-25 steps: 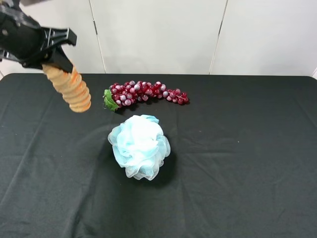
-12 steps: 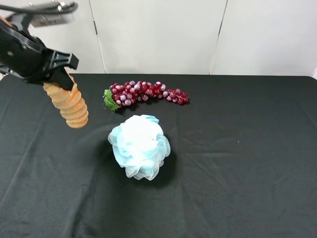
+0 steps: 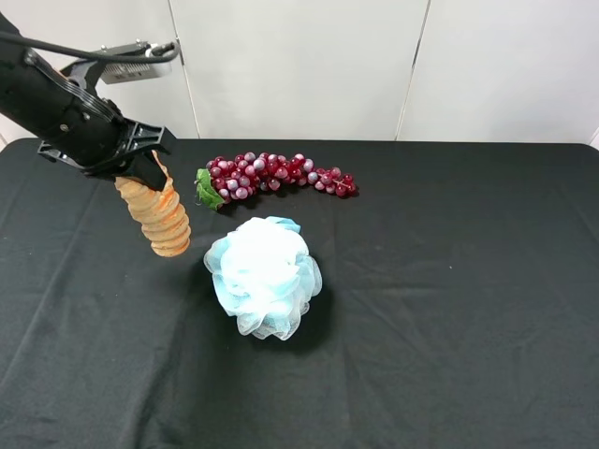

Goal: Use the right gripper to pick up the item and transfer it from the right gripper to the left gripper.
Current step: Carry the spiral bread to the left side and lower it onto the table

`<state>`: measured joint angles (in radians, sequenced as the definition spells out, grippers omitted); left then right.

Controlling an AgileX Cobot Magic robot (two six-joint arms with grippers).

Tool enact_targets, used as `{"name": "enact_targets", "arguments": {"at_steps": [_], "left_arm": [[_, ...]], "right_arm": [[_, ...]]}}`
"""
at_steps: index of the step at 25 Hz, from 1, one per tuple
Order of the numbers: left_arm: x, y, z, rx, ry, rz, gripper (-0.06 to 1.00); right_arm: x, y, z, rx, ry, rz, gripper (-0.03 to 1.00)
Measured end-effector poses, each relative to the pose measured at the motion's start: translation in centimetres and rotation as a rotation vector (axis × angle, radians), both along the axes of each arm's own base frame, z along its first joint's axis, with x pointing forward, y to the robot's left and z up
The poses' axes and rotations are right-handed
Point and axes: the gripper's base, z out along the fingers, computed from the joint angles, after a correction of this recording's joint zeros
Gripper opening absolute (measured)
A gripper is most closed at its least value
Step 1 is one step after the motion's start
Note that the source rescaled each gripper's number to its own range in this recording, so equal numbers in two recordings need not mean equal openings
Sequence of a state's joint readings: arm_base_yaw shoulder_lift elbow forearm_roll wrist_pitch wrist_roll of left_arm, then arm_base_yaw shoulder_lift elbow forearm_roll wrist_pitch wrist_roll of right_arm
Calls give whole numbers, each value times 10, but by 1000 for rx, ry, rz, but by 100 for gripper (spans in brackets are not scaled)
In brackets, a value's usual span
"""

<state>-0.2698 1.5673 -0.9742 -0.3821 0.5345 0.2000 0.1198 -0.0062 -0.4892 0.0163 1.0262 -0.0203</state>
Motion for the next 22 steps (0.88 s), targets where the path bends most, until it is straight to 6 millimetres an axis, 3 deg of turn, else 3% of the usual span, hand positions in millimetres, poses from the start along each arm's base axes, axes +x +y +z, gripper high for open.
{"name": "enact_targets", "arguments": {"at_steps": [6, 14, 22], "left_arm": [[4, 4, -7, 8, 5, 3, 1], [5, 33, -21, 29, 42, 69, 0], [2, 33, -25, 14, 38, 40, 0]], "right_arm": [[0, 0, 0, 0, 0, 0, 100], [0, 0, 0, 0, 0, 0, 100], [0, 0, 0, 0, 0, 0, 100]]}}
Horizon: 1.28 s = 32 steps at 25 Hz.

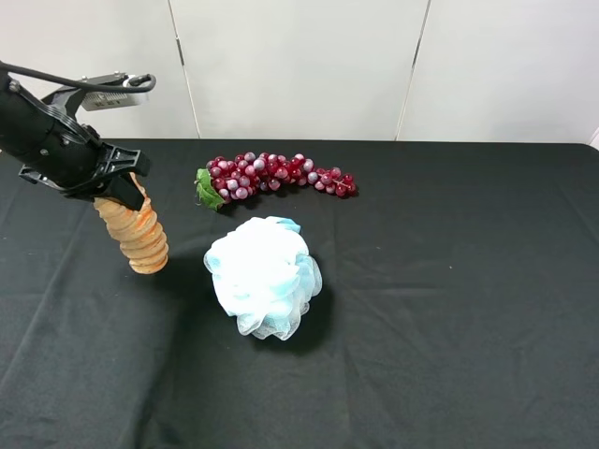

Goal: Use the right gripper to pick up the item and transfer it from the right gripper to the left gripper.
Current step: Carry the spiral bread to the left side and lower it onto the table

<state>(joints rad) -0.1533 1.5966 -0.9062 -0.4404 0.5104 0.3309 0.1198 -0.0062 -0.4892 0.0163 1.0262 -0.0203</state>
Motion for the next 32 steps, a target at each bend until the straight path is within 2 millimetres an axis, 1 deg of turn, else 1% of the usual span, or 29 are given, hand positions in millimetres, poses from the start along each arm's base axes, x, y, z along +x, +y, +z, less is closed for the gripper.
{"name": "enact_targets", "arguments": {"at_steps": [9, 10, 11, 13, 16, 17, 18, 19, 21, 23, 32], "left_arm": [[0, 0, 0, -1, -1, -1, 0], [0, 0, 0, -1, -1, -1, 0], [0, 0, 0, 0, -1, -3, 4], [0, 1, 0, 10, -3, -9, 22], [1, 1, 0, 17, -12, -7, 68], [1, 1, 0, 19, -15, -6, 79], [1, 1, 0, 19, -17, -5, 87], [1, 2, 0, 20, -18, -4, 92], [1, 2, 0, 21, -18, -5, 97], [1, 2, 0, 21, -18, -5, 99], [1, 1, 0, 21, -11, -8, 100]], "right_arm": [[0, 0, 0, 0, 0, 0, 100], [0, 0, 0, 0, 0, 0, 100], [0, 0, 0, 0, 0, 0, 100], [0, 0, 0, 0, 0, 0, 100], [0, 0, 0, 0, 0, 0, 100], [0, 0, 0, 0, 0, 0, 100], [0, 0, 0, 0, 0, 0, 100], [0, 0, 0, 0, 0, 0, 100], [0, 0, 0, 0, 0, 0, 100], [0, 0, 0, 0, 0, 0, 100], [0, 0, 0, 0, 0, 0, 100]]}}
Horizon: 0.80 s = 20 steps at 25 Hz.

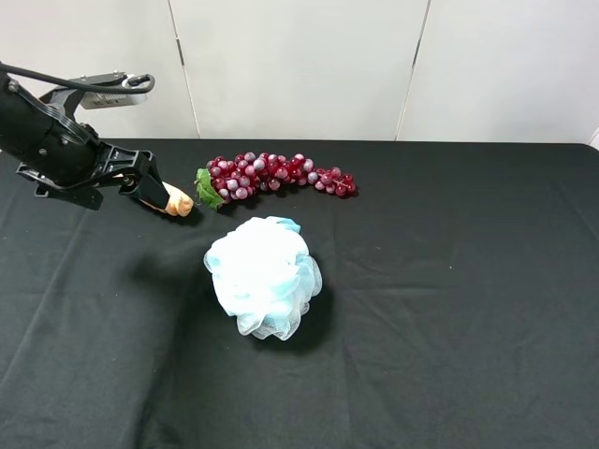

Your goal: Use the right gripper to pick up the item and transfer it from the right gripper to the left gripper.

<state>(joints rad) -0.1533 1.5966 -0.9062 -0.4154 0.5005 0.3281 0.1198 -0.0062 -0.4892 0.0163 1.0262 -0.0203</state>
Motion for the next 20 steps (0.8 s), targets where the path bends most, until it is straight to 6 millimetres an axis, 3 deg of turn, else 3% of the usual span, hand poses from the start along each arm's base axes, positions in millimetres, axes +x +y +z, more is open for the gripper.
{"name": "enact_targets", "arguments": {"at_steps": [12, 20], "left_arm": [[0, -2, 7, -13, 36, -20, 100], [-10, -1, 55, -35, -108, -34, 100]], "right_arm": [[0, 0, 0, 0, 0, 0, 100], [0, 0, 0, 0, 0, 0, 100]]}}
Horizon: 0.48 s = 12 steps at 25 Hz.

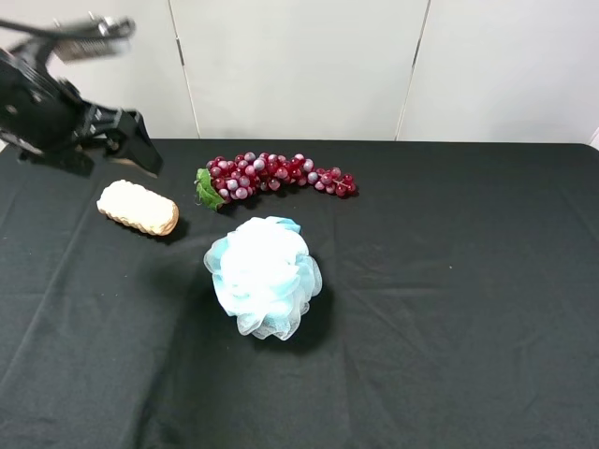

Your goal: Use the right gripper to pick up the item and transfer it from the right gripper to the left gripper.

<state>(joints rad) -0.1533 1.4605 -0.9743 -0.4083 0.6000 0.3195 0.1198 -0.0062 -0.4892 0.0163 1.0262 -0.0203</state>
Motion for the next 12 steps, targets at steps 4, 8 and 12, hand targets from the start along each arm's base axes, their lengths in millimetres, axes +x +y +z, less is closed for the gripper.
{"name": "enact_targets", "arguments": {"at_steps": [4, 8, 12], "left_arm": [[-15, 4, 31, 19, -70, -17, 100], [-35, 14, 62, 92, -108, 3, 100], [-59, 28, 92, 188, -143, 56, 100]], "right_arm": [[0, 0, 0, 0, 0, 0, 100], [0, 0, 0, 0, 0, 0, 100], [0, 0, 0, 0, 0, 0, 100]]}}
